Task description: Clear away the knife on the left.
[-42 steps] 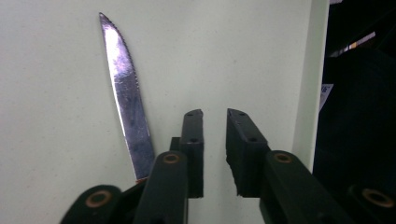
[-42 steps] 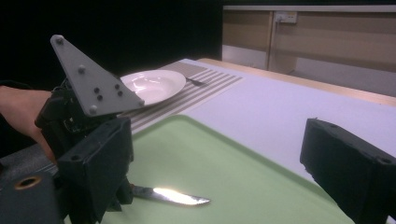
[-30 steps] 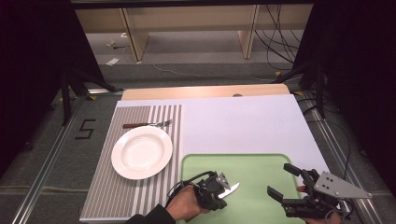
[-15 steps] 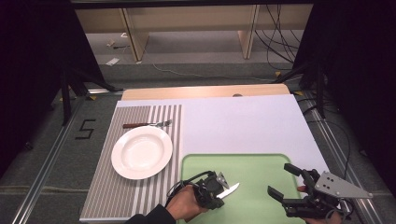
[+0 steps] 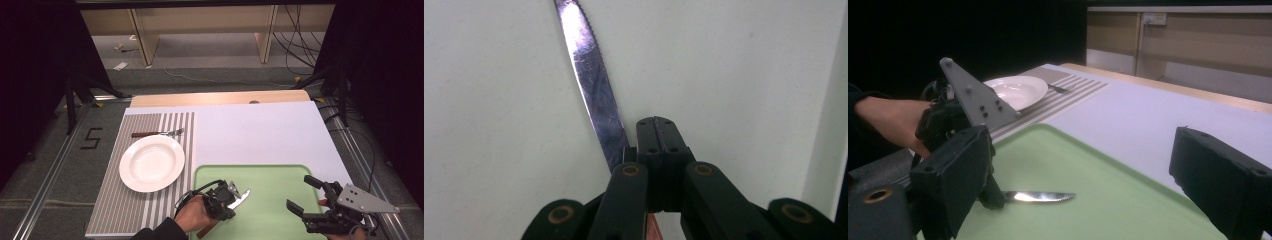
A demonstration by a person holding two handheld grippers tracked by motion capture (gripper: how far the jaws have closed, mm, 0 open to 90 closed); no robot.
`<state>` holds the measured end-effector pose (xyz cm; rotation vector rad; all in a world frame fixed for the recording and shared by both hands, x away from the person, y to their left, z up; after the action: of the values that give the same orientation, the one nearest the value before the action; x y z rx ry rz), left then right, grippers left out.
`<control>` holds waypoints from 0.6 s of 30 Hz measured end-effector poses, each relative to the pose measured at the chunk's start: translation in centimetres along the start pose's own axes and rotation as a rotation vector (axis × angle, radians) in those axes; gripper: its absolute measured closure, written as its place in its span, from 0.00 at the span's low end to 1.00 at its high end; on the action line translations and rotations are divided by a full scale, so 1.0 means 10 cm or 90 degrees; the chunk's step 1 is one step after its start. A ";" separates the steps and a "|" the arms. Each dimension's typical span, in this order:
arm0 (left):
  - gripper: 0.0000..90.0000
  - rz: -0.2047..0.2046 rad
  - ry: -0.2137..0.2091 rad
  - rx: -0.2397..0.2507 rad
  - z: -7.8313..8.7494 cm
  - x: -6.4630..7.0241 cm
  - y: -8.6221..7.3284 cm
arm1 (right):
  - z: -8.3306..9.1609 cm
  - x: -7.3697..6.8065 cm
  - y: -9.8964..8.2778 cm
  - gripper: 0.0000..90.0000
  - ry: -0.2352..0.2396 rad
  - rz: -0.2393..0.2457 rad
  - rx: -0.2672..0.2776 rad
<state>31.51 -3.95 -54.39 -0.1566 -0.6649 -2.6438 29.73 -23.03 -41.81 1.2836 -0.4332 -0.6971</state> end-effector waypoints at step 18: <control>0.99 0.033 0.018 -0.014 0.10 -0.18 -0.12 | 0.03 0.01 0.02 0.12 0.000 -0.005 0.007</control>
<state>32.62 -1.82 -54.39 -0.1410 -0.6140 -2.6001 29.65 -23.26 -41.56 1.2956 -0.4335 -0.7020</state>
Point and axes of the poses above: each handheld gripper's, and its own axes: z roughly backward along the jaws, y roughly out of its top, x roughly to its right, the point moved 9 cm from there along -z, roughly forward along the jaws
